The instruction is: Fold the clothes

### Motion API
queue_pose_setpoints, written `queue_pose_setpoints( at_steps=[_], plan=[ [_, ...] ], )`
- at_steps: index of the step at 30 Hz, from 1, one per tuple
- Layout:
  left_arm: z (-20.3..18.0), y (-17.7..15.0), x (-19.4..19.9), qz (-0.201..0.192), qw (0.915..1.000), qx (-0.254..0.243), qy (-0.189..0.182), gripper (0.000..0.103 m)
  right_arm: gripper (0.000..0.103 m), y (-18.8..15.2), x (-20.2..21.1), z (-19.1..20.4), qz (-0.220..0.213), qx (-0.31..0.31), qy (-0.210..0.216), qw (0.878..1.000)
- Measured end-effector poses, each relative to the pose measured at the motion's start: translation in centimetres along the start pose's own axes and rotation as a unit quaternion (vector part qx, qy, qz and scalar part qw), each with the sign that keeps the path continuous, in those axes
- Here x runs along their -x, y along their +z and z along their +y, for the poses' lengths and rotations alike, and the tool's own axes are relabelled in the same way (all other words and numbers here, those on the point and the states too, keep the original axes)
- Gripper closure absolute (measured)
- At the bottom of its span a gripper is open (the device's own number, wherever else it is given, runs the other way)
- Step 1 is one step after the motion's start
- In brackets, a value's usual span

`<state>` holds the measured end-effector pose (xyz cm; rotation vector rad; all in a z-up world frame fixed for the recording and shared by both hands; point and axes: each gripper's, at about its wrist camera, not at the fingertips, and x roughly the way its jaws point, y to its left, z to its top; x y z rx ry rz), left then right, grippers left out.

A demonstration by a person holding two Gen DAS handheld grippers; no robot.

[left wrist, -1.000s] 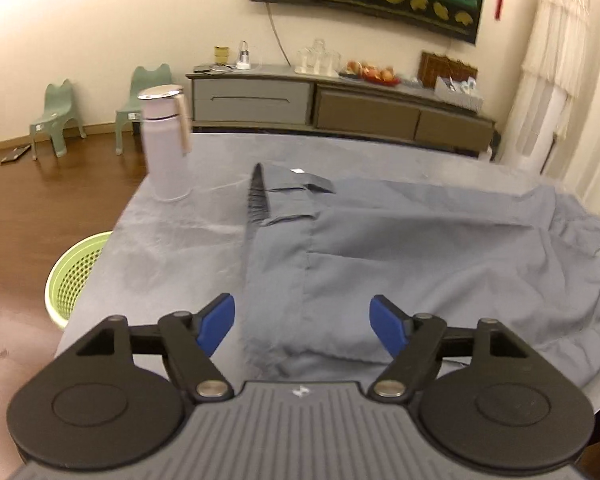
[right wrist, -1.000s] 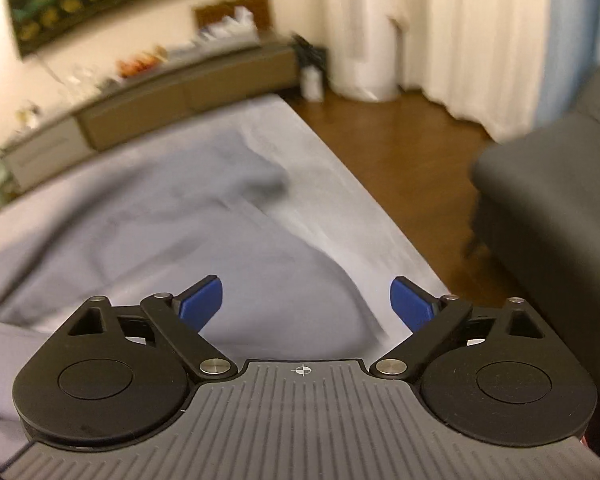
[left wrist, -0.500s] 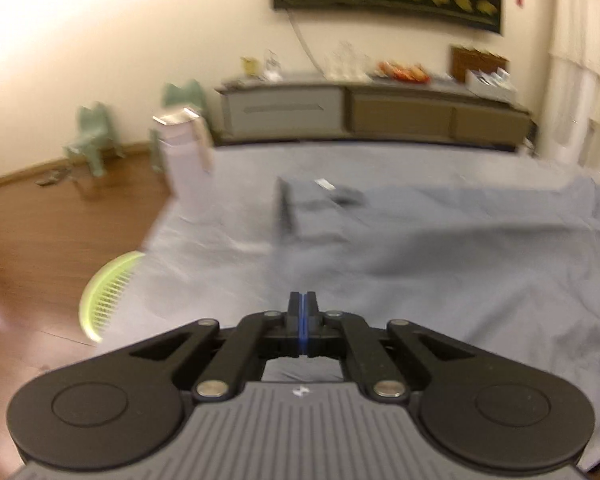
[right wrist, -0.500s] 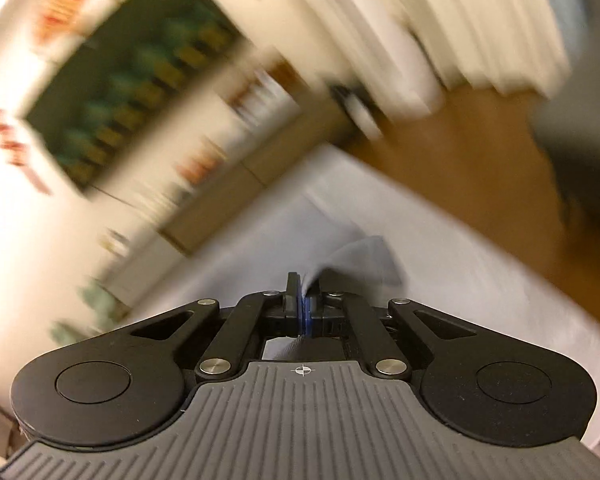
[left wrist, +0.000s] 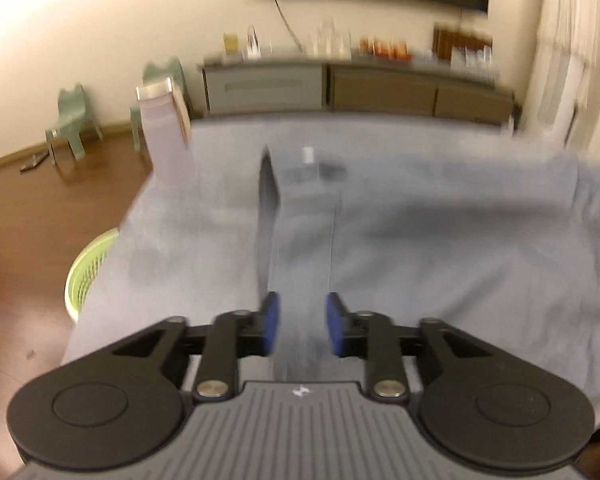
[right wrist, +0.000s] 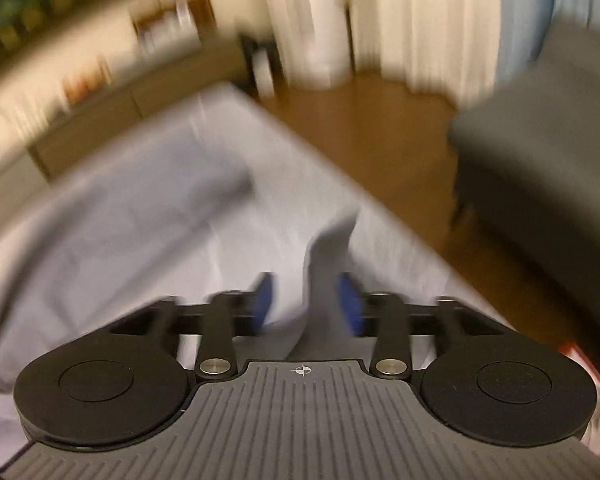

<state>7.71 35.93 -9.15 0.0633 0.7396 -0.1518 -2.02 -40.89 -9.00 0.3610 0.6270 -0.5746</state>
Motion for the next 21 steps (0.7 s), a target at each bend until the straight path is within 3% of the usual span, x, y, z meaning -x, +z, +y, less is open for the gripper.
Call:
queue_pose_setpoints(
  at_steps=[2,3,5,6,9,10,11,13,15,17,19,21],
  plan=[
    [-0.3,2.3,-0.7,-0.022,0.9993,0.023,-0.021,0.060,0.052,0.2,1.9,2.1,-0.016,0.045,0.046,0.998],
    [-0.8,2.8,-1.9,-0.008,0.9994,0.026,-0.021,0.055,0.051,0.2,1.5,3.4,0.003,0.070,0.082,0.994],
    [-1.8,3.8,-4.4,0.021,0.9991,0.031,-0.022,0.054,0.049,-0.9,-0.4,5.5,0.055,0.113,0.112,0.986],
    [-2.6,3.5,-6.6,0.067,0.9976,0.010,-0.013,0.054,0.049,-1.6,-1.7,6.2,0.085,0.134,0.102,0.982],
    [-3.8,2.0,-9.6,0.143,0.9884,-0.049,0.006,0.064,0.052,-3.4,-5.1,6.9,0.148,0.198,0.033,0.969],
    [-3.5,2.4,-8.9,0.128,0.9904,-0.052,-0.003,0.064,0.052,-3.8,-5.8,6.9,0.160,0.219,0.011,0.962],
    [-3.2,2.8,-8.2,0.112,0.9921,-0.054,-0.011,0.064,0.051,-3.2,-5.5,6.5,0.156,0.226,0.011,0.962],
    [-1.0,4.9,-6.1,0.047,0.9983,-0.019,-0.027,0.039,0.046,-1.1,-3.8,5.6,0.130,0.221,0.033,0.966],
    [0.7,7.1,-6.6,0.022,0.9995,0.010,-0.020,0.028,0.024,2.1,-2.9,6.2,0.090,0.208,0.064,0.972],
    [2.6,9.5,-8.0,0.013,0.9993,0.035,-0.008,0.027,0.009,5.1,-2.7,7.5,0.048,0.204,0.089,0.974],
    [3.0,10.6,-11.4,0.045,0.9984,0.033,-0.002,0.026,0.007,7.6,-4.4,9.6,0.020,0.214,0.098,0.972],
    [3.2,11.1,-14.9,0.079,0.9964,0.033,-0.001,0.026,0.004,9.8,-8.4,11.6,0.018,0.225,0.090,0.970]
  ],
)
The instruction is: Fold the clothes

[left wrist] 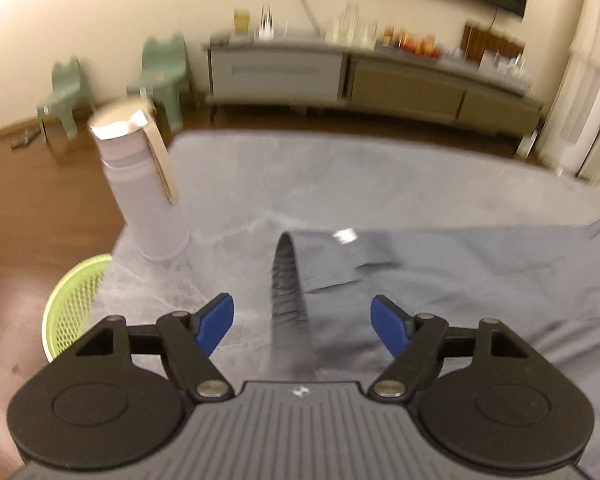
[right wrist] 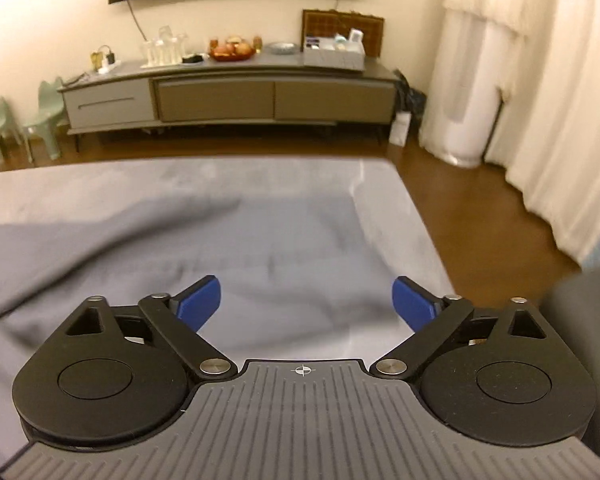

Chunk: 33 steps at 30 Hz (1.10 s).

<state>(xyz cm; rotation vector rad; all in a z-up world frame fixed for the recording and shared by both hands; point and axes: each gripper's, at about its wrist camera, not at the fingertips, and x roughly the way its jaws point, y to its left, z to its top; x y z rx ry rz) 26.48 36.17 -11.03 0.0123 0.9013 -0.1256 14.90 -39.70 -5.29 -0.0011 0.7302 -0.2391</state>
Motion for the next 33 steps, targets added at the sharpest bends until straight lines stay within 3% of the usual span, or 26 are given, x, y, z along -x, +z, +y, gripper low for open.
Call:
queue_pose_setpoints(
  at_steps=[2,6,12,14,15,16,17,18,19,20,22,26,28,29,31,33],
  plan=[
    [-0.1,0.7,-2.9,0.027,0.9996,0.005,-0.005,0.026,0.004,1.6,-4.8,-0.5,0.022,0.001,-0.018,1.000],
    [-0.9,1.2,-6.0,0.043,0.9986,-0.001,-0.031,0.026,0.005,2.4,-13.8,-2.3,0.078,-0.009,-0.057,0.995],
    [-3.9,1.4,-8.4,0.066,0.9958,-0.041,-0.049,0.022,0.005,2.0,-20.5,-3.9,0.091,-0.046,-0.047,0.994],
    [-4.4,1.5,-9.0,0.068,0.9956,-0.047,-0.044,0.023,0.013,1.7,-22.0,-4.2,0.091,-0.055,-0.037,0.994],
    [-4.5,1.6,-9.2,0.069,0.9956,-0.047,-0.042,0.029,0.022,1.6,-22.5,-4.5,0.087,-0.065,-0.027,0.994],
    [-4.6,1.6,-9.4,0.070,0.9956,-0.048,-0.041,0.052,0.029,1.4,-22.9,-4.7,0.083,-0.074,-0.017,0.994],
    [-4.9,1.6,-9.3,0.066,0.9956,-0.052,-0.041,0.068,0.044,1.4,-22.9,-4.7,0.077,-0.079,-0.014,0.994],
    [-5.1,1.8,-9.1,0.063,0.9955,-0.051,-0.049,0.085,0.067,1.5,-22.7,-4.6,0.074,-0.078,-0.007,0.994],
    [-5.4,2.0,-8.9,0.054,0.9959,-0.049,-0.053,0.088,0.074,1.6,-22.6,-4.5,0.073,-0.074,0.003,0.995],
    [-6.0,2.4,-8.4,0.041,0.9963,-0.056,-0.050,0.089,0.083,1.7,-22.4,-4.3,0.074,-0.070,0.007,0.995],
    [-6.7,3.7,-6.9,0.009,0.9970,-0.053,-0.056,0.090,0.085,2.0,-21.4,-3.8,0.070,-0.059,0.008,0.996],
    [-6.6,10.3,-2.8,-0.100,0.9914,0.018,-0.082,0.090,0.086,5.0,-15.5,-6.3,-0.016,-0.115,0.025,0.993],
    [-6.8,13.8,-3.2,-0.126,0.9869,0.055,-0.085,0.086,0.092,6.7,-13.4,-8.1,-0.050,-0.154,0.022,0.987],
    [-7.1,15.4,-4.4,-0.121,0.9869,0.069,-0.081,0.083,0.097,7.5,-13.2,-8.8,-0.049,-0.166,0.005,0.985],
    [-7.9,17.6,-8.9,-0.057,0.9942,0.085,-0.034,0.067,0.097,7.9,-14.9,-9.9,-0.013,-0.182,-0.034,0.983],
    [-9.1,17.7,-11.9,-0.017,0.9962,0.083,0.020,0.067,0.097,6.9,-17.6,-9.7,0.044,-0.168,-0.092,0.981]
  ],
)
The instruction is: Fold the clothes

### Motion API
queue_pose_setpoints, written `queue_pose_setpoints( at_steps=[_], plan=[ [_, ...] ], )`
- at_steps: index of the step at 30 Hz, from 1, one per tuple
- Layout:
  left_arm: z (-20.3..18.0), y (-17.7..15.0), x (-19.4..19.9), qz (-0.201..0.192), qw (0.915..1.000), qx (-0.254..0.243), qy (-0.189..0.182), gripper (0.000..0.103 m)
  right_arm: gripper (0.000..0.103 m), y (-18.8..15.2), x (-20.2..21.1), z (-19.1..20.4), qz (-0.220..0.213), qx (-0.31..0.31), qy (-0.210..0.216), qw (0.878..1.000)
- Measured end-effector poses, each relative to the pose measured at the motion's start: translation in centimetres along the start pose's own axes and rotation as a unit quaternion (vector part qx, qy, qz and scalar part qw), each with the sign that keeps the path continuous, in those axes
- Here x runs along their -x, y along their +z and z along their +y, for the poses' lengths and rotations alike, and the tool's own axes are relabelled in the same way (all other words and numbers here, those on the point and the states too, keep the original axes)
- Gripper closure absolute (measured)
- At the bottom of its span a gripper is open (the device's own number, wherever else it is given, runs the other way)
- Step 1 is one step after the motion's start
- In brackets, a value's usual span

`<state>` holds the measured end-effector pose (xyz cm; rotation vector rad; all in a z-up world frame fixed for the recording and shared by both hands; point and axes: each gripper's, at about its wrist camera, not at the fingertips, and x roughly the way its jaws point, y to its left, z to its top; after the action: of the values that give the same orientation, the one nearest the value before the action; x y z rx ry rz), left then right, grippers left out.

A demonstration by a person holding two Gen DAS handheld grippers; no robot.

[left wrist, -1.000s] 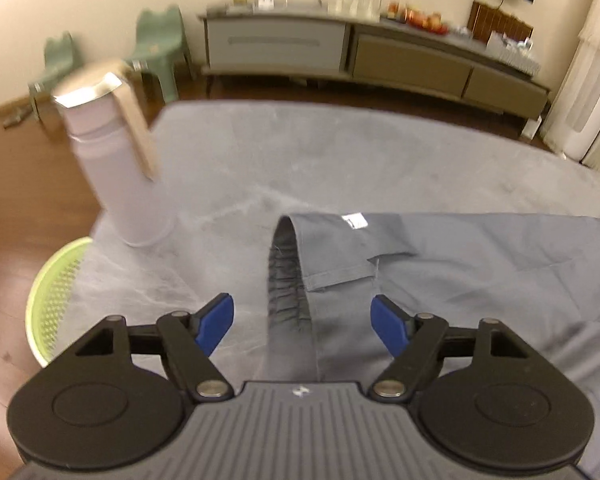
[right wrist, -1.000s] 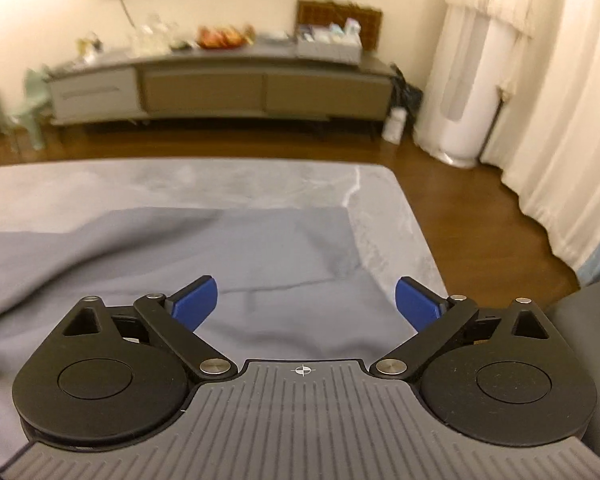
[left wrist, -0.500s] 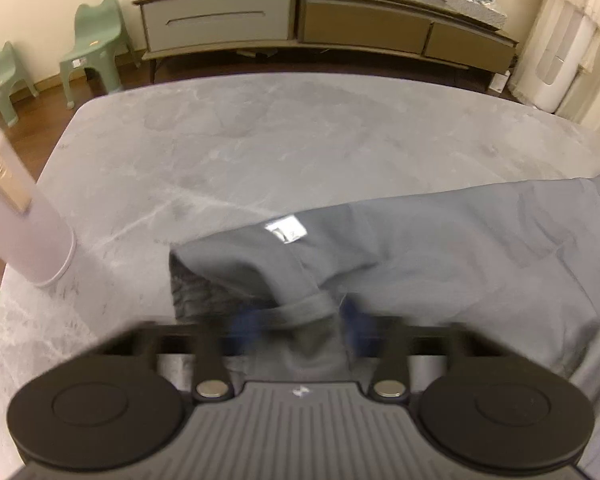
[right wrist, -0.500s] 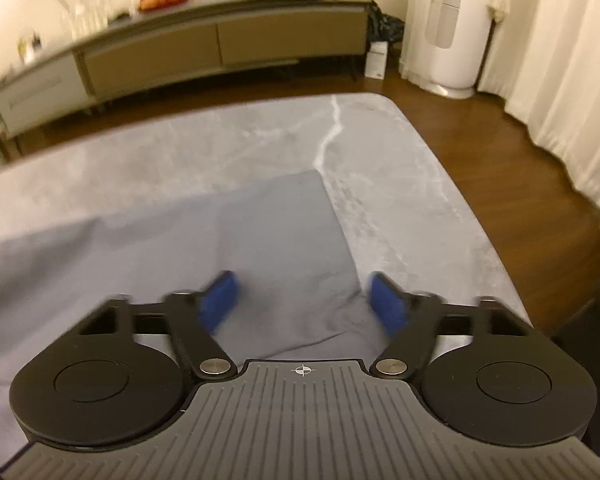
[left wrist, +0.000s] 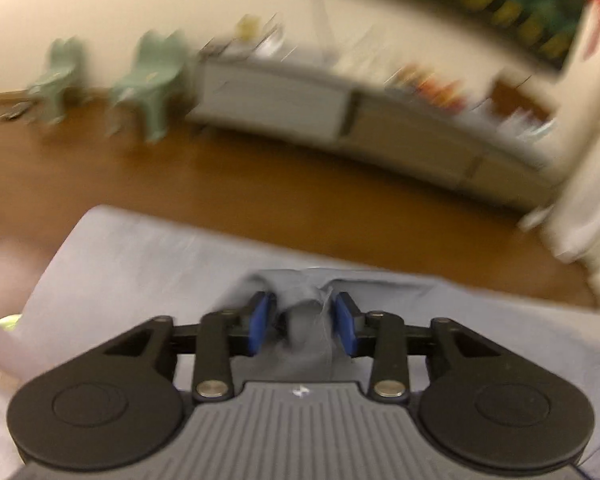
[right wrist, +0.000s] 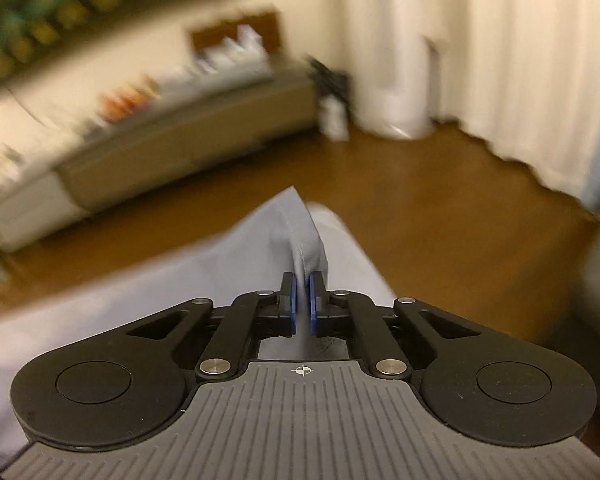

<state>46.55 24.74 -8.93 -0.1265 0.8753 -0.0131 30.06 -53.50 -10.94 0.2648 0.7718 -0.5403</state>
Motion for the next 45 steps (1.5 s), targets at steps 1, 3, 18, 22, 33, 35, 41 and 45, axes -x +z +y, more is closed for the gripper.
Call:
queue_pose_setpoints(
  at_steps=[1,3,18,22,33,35,41,45],
  plan=[
    [-0.4,-0.8,-0.4,0.004,1.0000,-0.004,0.007,0.065,0.097,-0.7,-1.0,0.2,0.016,0.007,-0.025,1.000],
    [-0.9,-2.3,-0.5,0.011,0.9998,-0.014,0.004,0.059,0.084,-2.4,-2.1,0.9,0.029,0.037,-0.060,0.997],
    [8.0,-17.4,6.6,0.066,0.9972,-0.030,0.018,0.025,0.014,-15.5,17.2,18.7,-0.057,0.222,0.222,0.948],
    [8.7,-17.9,5.6,0.083,0.9959,-0.036,0.003,0.029,0.014,-20.7,20.0,23.6,-0.029,0.233,0.300,0.925],
    [17.4,-25.0,14.6,-0.023,0.9818,-0.006,-0.188,0.097,0.029,-27.0,16.2,22.0,0.055,0.244,0.253,0.934],
    [19.6,-27.8,13.3,0.042,0.9854,-0.001,-0.165,0.097,0.029,-27.3,15.5,21.2,0.075,0.242,0.248,0.935],
    [18.6,-28.1,14.5,0.042,0.9903,-0.034,-0.128,0.070,0.025,-26.8,16.0,20.5,0.086,0.219,0.277,0.932],
    [16.4,-27.6,14.9,0.022,0.9886,-0.056,-0.138,0.059,0.019,-28.0,17.9,21.3,0.069,0.227,0.323,0.916]
  ],
)
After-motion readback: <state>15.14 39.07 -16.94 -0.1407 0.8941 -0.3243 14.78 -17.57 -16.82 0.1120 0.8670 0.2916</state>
